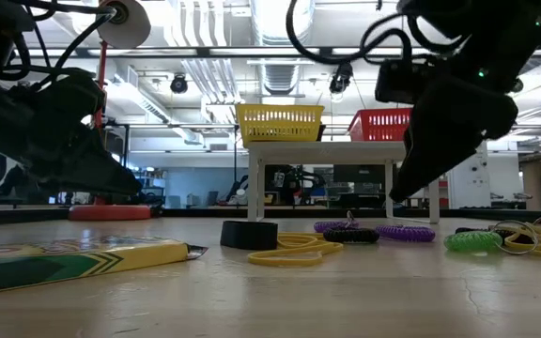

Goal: Pick & Place Office Desk Supplies
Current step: Put the purple spring keychain into the red bin on the shelf

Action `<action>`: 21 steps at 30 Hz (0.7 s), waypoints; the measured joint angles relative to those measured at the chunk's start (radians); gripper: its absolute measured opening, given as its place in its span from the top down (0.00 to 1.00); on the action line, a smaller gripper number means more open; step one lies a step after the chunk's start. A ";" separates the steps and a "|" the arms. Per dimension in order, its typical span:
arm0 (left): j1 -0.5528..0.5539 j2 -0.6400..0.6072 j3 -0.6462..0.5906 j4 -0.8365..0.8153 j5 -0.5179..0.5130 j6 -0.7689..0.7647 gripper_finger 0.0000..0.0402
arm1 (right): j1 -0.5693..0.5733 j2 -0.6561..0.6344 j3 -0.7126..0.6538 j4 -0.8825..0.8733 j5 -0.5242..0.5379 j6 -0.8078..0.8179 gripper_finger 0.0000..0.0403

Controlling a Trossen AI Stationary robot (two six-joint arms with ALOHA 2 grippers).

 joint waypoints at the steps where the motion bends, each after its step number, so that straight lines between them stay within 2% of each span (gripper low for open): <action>1: 0.000 0.000 0.000 0.001 0.000 0.000 0.81 | -0.001 0.000 -0.003 0.001 -0.004 -0.001 0.48; 9: 0.000 0.000 0.000 0.018 0.000 0.000 0.81 | 0.000 0.001 -0.054 0.010 -0.047 0.049 0.48; 15: 0.003 0.000 0.000 0.017 0.000 0.000 0.81 | 0.003 0.003 -0.124 0.165 -0.047 0.052 0.48; 21: 0.006 0.000 0.000 0.015 0.000 0.000 0.81 | 0.013 0.003 -0.154 0.193 0.002 0.059 0.54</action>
